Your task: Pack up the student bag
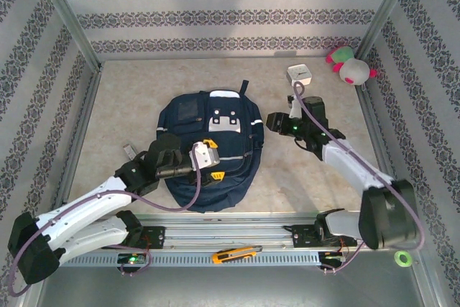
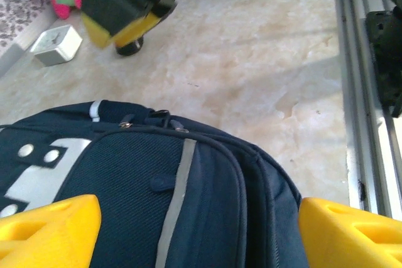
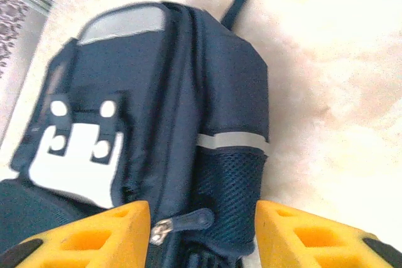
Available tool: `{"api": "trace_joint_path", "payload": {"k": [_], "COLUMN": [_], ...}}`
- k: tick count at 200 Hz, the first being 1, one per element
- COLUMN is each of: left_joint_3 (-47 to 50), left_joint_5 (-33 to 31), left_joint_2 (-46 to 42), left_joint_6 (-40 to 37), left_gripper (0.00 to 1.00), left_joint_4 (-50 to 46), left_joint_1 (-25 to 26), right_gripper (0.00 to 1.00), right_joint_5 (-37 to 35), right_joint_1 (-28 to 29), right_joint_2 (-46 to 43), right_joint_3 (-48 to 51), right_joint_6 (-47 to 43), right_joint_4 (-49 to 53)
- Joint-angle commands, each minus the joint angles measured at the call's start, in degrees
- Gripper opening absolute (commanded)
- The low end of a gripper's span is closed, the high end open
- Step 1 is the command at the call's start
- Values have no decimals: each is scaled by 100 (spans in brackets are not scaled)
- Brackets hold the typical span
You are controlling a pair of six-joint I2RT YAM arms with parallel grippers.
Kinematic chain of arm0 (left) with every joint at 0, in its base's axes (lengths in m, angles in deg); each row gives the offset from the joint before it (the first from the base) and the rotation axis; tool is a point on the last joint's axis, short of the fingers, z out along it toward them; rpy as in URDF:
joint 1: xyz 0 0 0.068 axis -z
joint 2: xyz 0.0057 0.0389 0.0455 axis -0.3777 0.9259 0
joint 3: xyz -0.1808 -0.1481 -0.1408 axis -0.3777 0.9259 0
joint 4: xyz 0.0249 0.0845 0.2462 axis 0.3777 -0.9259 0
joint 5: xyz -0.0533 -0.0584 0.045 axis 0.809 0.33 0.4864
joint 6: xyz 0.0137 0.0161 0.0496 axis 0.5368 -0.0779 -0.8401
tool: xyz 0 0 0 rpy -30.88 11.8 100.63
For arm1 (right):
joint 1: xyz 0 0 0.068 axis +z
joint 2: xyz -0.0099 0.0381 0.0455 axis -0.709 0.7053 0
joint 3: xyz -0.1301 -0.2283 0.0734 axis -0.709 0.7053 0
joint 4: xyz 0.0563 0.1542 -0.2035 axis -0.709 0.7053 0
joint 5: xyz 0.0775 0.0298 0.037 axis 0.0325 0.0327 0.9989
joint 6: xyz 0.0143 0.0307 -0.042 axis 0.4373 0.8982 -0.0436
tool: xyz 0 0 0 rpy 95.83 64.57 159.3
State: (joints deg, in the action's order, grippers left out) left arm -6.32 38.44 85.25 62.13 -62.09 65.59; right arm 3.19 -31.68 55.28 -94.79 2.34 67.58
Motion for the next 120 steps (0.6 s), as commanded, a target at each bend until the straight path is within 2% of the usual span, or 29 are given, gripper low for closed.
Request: {"api": "trace_joint_path", "payload": {"k": [1, 20, 48, 66, 90, 106, 120], "left_joint_3": [-300, -337, -445, -461, -502, -448, -402], "left_joint_5": [-590, -956, -1445, -1488, -1412, -1669, -1860], "left_joint_2": [-122, -38, 241, 371, 399, 388, 441], "left_joint_6": [-221, -687, -1017, -1169, -1337, -1382, -1477], "left_gripper": [80, 78, 78, 78, 79, 79, 79], "left_joint_4": [-1173, -1683, -1934, -2009, -2250, -2179, -2098], "left_joint_1": [53, 46, 47, 46, 46, 48, 46], "right_gripper": [47, 48, 50, 50, 42, 38, 39], "right_joint_5": [-204, 27, 611, 1103, 1732, 1853, 1748], "right_joint_1": [148, 317, 393, 404, 410, 416, 419], "right_joint_2": [-687, -1257, -1712, -1713, -1590, -1470, -1282], "right_joint_3": [438, 817, 1110, 1029, 960, 1010, 938], "right_joint_6": [-237, -744, -2103, -3094, -4578, -5481, -5842], "right_joint_4": [406, 186, 66, 385, 827, 882, 875]}}
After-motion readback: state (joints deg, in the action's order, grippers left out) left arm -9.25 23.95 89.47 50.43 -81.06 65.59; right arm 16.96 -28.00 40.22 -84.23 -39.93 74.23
